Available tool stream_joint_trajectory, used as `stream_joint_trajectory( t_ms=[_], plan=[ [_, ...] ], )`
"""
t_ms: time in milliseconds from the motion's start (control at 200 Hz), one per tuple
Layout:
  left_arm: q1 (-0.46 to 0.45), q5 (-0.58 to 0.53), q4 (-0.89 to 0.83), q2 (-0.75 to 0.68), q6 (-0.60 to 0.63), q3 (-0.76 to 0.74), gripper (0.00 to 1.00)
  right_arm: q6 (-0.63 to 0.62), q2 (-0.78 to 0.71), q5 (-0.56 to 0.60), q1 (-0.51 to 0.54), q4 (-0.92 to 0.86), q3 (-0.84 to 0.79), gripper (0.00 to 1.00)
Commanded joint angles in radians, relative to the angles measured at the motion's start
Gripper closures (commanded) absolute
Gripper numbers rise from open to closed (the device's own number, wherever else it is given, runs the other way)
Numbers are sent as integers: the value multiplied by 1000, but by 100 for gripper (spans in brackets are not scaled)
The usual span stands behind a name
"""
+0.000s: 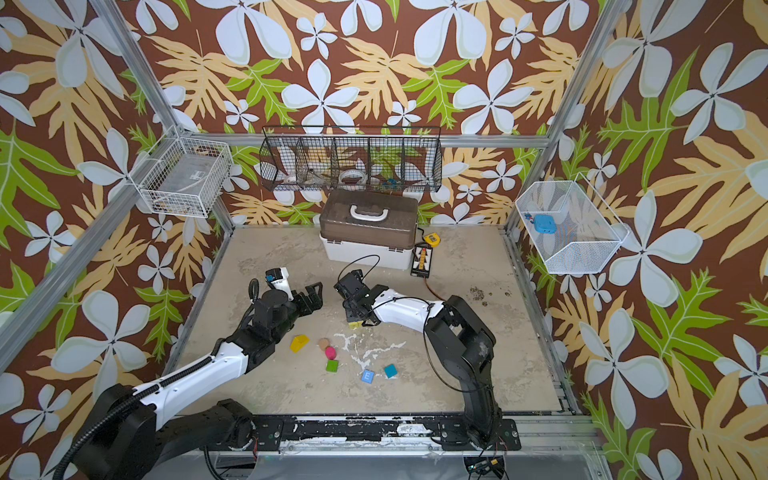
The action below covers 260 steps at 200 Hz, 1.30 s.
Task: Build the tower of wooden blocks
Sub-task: 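Set the purple cube on the red arch and open the right gripper, then lower the left gripper over the blue E cube while the right gripper withdraws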
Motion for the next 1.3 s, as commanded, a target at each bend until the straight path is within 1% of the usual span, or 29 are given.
stream_joint_trajectory(
  t_ms=[0,95,185,290,405,480,540,580,646,721,766,881,971,1066,1176,1296],
  plan=[
    [2,-1,25,1,-6,1,3,2,-4,13,1,-23,1,61],
    [2,2,26,0,-6,1,3,1,-10,15,1,-23,0,61],
    [2,4,27,-2,-4,1,3,-7,-25,18,2,-23,1,55],
    [2,11,29,-9,0,-2,4,-16,-69,52,0,-44,6,52],
    [1,34,44,-19,11,-11,3,-23,-169,108,-2,-48,-23,47],
    [1,83,78,-34,35,-28,2,-25,-251,140,-14,-38,-64,44],
    [-7,122,127,-55,55,-50,2,-21,-324,133,-47,-12,-116,41],
    [-24,125,148,-75,73,-61,2,-11,-373,108,-80,13,-159,41],
    [-88,89,163,-110,120,-68,1,9,-453,90,-133,52,-239,41],
    [-194,-3,148,-150,159,-65,1,25,-531,112,-175,76,-307,39],
    [-248,-22,129,-174,147,-63,1,30,-579,130,-198,81,-336,38],
    [-377,14,109,-218,99,-69,5,52,-694,107,-259,118,-409,35],
    [-512,-58,90,-234,61,-117,6,61,-774,137,-268,139,-452,31],
    [-632,-131,73,-211,67,-150,7,65,-831,149,-268,172,-499,28],
    [-709,-140,13,-141,43,-136,8,70,-854,162,-268,195,-527,28],
    [-803,-245,-26,-92,-1,-144,9,83,-843,180,-267,187,-526,28]
  ],
)
